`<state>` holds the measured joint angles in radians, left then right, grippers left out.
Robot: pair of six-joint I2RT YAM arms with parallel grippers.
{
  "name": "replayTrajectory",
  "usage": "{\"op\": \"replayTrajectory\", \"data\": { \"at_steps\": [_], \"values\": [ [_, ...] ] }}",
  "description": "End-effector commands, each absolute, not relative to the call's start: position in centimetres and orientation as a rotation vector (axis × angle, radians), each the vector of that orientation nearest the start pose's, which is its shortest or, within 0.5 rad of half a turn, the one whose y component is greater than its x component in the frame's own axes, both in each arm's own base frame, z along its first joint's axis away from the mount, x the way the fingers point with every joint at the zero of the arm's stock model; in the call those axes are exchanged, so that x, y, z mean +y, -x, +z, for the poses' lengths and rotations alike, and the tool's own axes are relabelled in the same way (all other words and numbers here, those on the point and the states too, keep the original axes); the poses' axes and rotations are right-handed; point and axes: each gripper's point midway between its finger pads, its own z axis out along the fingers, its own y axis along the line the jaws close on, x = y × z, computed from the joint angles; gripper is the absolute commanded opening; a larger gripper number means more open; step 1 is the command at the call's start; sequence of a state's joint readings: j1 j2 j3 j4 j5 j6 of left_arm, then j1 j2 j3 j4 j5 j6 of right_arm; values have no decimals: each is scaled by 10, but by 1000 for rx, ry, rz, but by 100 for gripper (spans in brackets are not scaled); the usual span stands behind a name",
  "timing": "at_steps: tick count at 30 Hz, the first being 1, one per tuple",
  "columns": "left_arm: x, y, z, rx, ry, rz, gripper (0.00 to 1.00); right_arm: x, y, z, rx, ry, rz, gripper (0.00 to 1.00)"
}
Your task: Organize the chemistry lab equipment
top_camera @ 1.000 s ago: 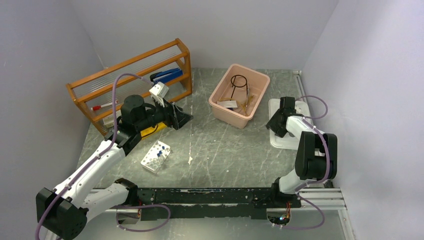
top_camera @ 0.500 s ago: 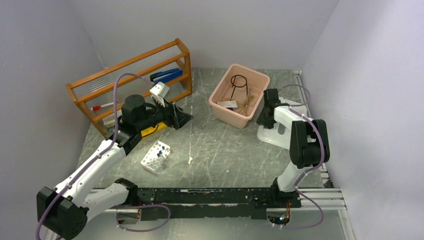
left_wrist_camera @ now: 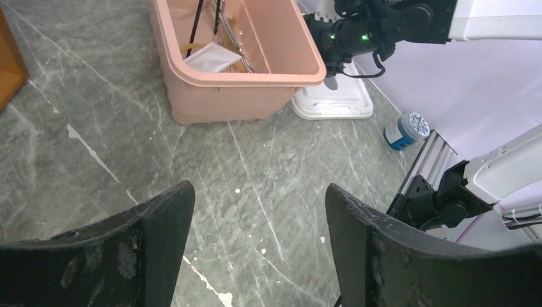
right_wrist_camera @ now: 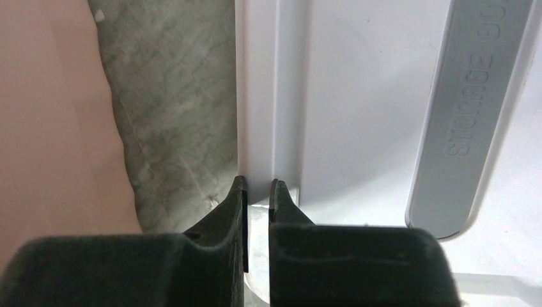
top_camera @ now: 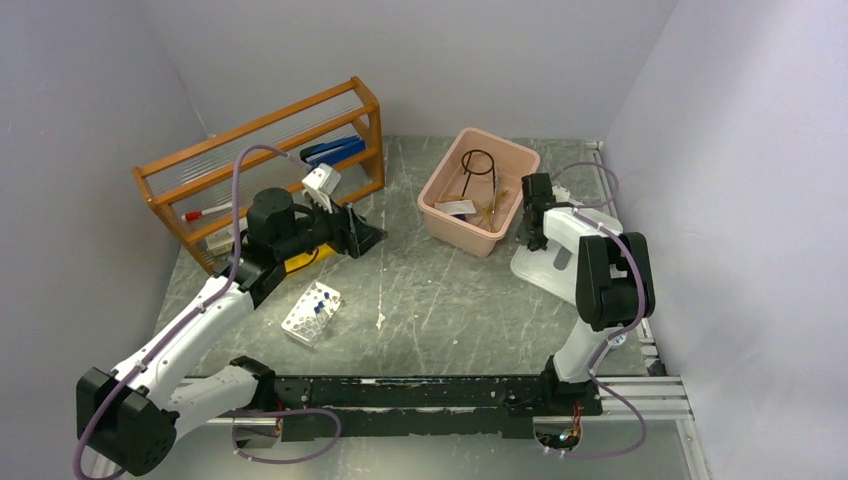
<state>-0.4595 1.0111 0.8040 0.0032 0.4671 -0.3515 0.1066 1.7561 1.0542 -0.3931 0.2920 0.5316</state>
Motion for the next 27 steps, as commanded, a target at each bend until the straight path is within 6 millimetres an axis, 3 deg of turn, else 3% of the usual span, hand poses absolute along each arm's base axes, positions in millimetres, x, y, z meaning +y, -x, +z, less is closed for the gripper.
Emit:
{"op": "replayTrajectory", "data": {
  "at_steps": [1,5,14,23,27],
  "values": [
    [-236,-275,262,1805,-432,-989,78,13,-374,45,2455,-671,-112,0],
    [-253,-270,254,1856,-424,-1056,76,20,-378,88,2322,-714,9,0],
    [-319,-250,251,1900,-415,-1186,78,28,-365,143,2161,-750,185,0],
    [-381,-264,254,1892,-270,-1336,84,50,-350,202,2026,-708,414,0],
    [-418,-267,268,1841,-290,-1435,86,60,-340,224,1974,-700,525,0]
  ]
}}
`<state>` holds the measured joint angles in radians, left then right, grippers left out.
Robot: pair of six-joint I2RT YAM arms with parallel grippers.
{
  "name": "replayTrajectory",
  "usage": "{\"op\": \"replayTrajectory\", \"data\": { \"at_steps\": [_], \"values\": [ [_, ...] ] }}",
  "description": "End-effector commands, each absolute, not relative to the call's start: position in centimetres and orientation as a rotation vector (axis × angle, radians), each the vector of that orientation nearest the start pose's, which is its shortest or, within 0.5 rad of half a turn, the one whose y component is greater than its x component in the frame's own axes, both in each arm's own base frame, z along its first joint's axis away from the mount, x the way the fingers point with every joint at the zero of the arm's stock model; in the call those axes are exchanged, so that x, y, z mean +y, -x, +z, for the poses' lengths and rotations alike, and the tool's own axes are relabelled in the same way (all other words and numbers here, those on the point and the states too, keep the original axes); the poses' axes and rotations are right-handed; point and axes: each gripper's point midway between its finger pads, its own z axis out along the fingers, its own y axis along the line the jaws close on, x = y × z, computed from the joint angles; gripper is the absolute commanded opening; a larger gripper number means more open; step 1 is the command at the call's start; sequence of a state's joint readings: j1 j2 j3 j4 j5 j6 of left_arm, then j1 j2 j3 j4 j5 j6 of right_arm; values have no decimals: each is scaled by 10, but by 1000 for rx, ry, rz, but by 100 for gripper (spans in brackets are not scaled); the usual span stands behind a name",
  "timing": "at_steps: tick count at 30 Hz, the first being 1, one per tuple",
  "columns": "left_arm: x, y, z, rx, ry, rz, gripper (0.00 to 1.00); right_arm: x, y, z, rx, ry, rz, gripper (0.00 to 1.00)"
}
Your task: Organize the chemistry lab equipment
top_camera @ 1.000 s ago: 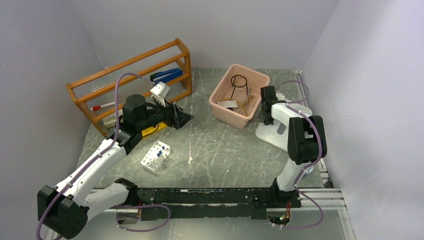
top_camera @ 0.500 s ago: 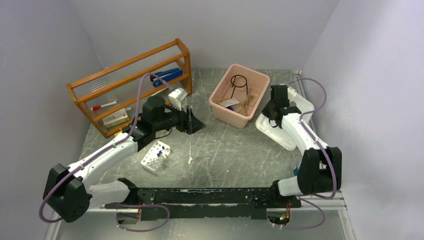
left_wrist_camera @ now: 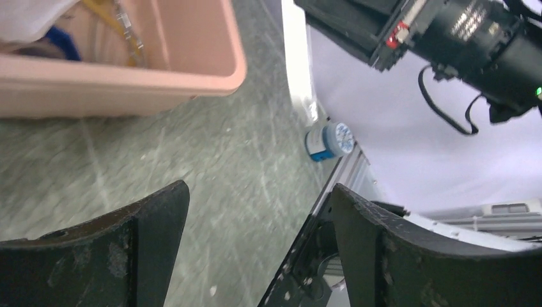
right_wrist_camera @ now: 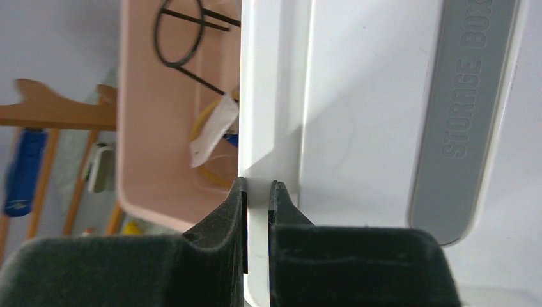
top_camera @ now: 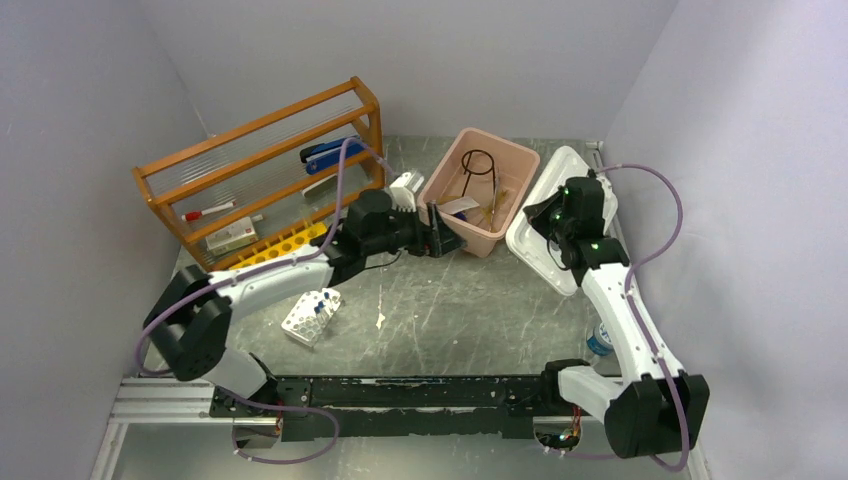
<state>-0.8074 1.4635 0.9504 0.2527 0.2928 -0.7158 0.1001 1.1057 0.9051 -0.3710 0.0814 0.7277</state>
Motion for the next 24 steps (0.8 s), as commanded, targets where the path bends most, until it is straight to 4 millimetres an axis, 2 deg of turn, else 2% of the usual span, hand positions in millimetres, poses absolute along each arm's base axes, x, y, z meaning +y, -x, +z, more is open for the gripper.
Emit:
{"op": "replayTrajectory", "data": {
  "at_steps": [1,5,9,15,18,22,24],
  "values": [
    [-427,-266,270,1826,-305,-1456,86,66,-338,228,1970,-692,564,0],
    [-460,-267,270,1816,-338,-1491,85,80,-329,237,1957,-685,684,0],
    [-482,-263,264,1818,-354,-1511,81,87,-325,244,1937,-687,749,0],
    [-503,-259,236,1888,-381,-1433,77,94,-323,252,1925,-682,808,0],
    [-512,-260,234,1882,-393,-1426,74,96,-320,255,1924,-670,827,0],
    [-526,-254,232,1882,-437,-1456,61,100,-317,258,1919,-668,862,0],
    [-530,-250,230,1886,-446,-1470,51,101,-317,259,1913,-665,873,0]
  ]
}}
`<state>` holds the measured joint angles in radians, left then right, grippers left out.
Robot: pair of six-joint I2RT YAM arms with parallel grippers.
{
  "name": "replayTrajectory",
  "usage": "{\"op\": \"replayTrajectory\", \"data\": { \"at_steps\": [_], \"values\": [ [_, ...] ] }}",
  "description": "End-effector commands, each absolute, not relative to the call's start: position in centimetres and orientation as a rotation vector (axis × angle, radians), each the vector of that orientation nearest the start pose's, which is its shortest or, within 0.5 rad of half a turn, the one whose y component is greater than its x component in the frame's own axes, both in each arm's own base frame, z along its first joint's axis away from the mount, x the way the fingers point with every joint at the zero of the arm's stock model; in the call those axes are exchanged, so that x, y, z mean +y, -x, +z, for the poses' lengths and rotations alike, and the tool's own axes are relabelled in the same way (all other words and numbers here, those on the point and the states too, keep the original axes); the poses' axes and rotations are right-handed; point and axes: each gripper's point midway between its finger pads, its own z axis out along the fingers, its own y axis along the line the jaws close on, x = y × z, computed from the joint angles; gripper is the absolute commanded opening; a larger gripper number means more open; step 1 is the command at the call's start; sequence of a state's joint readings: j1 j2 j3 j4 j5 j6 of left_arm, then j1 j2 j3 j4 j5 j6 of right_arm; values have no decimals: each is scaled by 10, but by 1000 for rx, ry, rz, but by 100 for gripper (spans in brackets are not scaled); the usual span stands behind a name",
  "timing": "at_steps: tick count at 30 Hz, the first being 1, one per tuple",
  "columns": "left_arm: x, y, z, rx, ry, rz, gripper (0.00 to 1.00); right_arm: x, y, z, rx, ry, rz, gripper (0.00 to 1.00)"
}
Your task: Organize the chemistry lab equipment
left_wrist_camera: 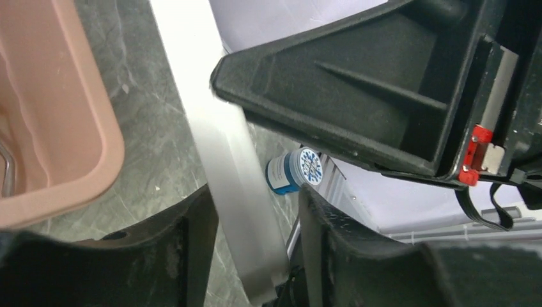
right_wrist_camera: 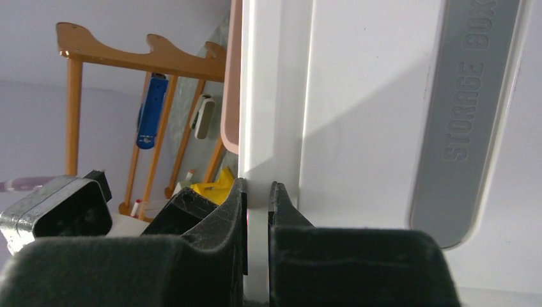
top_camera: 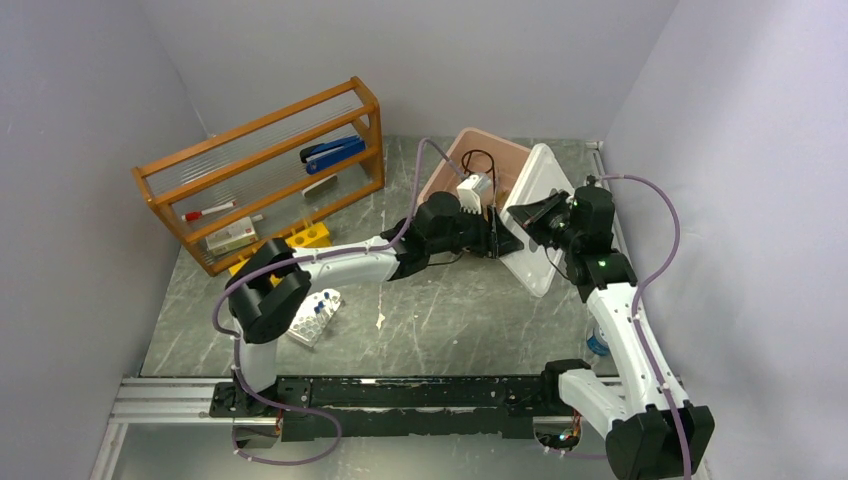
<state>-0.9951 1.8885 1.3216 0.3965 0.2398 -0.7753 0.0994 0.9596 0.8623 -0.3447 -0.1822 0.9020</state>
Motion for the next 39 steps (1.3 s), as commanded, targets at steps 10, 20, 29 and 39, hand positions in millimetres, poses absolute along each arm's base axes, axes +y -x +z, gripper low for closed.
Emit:
{"op": "replayTrajectory", "data": {
  "at_steps": [10,20,29,39],
  "values": [
    [-506,-245,282,1730,-477,-1468,5,106,-315,276,1917,-538,862,29],
    [-449,-286,331,1696,-380,-1514,5,91,-314,333,1810,-404,730,56],
    [-398,-338,343,1730,-253,-1412,5,54,-326,315,1807,-530,506,57],
    [-401,-366,319,1848,-281,-1581,5,64,-355,253,1970,-525,493,56]
  ]
}}
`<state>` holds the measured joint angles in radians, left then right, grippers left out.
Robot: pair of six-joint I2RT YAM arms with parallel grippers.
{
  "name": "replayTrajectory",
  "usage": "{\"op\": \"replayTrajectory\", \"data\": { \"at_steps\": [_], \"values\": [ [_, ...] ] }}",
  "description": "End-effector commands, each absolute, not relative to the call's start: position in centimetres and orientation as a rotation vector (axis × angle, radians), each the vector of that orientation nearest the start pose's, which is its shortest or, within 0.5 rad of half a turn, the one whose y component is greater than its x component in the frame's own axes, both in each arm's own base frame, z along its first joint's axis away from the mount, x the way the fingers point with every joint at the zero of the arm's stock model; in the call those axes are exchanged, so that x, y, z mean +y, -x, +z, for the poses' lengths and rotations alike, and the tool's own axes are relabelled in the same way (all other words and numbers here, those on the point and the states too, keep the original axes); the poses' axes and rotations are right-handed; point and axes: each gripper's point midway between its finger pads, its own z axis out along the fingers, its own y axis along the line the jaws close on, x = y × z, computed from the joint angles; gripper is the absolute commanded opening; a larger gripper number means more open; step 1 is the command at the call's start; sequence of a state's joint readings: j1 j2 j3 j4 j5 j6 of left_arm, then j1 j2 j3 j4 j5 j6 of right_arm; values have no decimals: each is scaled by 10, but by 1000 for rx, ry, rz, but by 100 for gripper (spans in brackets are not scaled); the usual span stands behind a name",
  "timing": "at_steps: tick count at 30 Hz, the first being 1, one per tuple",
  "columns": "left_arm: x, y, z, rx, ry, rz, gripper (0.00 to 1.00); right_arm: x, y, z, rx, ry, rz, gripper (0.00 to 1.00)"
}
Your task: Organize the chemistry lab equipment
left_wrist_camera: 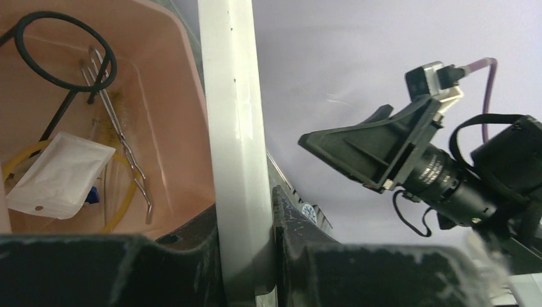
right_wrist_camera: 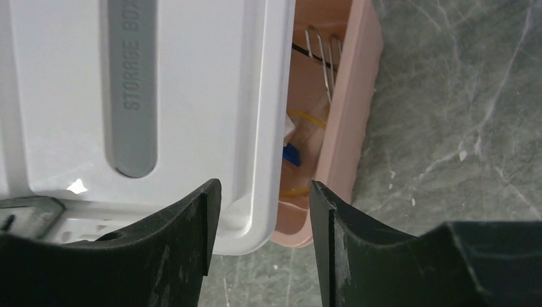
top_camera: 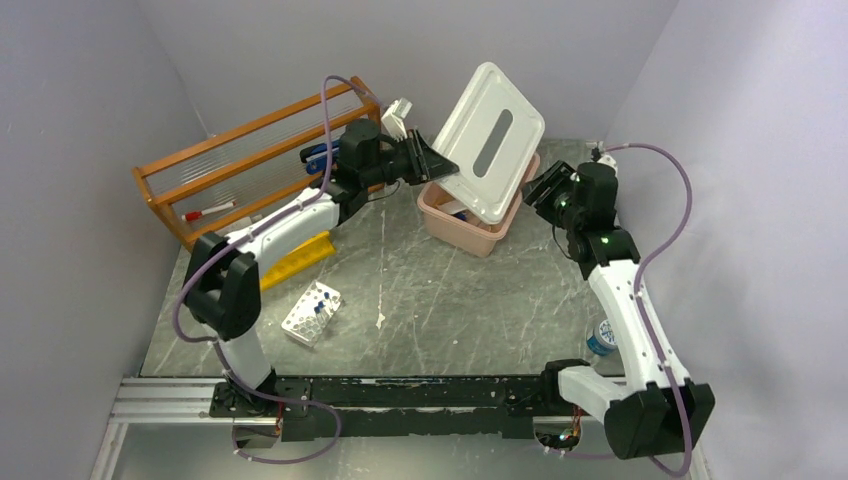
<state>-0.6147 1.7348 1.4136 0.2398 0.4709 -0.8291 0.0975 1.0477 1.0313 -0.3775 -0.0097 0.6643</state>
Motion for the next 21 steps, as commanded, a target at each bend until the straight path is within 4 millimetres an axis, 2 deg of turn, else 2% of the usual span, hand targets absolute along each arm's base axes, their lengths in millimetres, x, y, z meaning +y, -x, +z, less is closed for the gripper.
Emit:
{"op": "replayTrajectory", "data": {
  "at_steps": [1,9,12,15,21],
  "values": [
    [-403,-367,314,1859,-277,-1595,5,65,-357,248,1984,-523,492,55],
    [-408,-380,278,1940,-225,-1597,5,63,-370,214,2052,-534,451,49],
    [-408,-382,267,1968,-210,-1599,15,65,-374,199,2089,-523,440,47],
    [-401,-389,256,1996,-168,-1547,21,66,-378,184,2127,-501,427,47],
    [-386,-402,238,2035,-118,-1424,22,68,-382,161,2183,-489,418,45]
  ]
}}
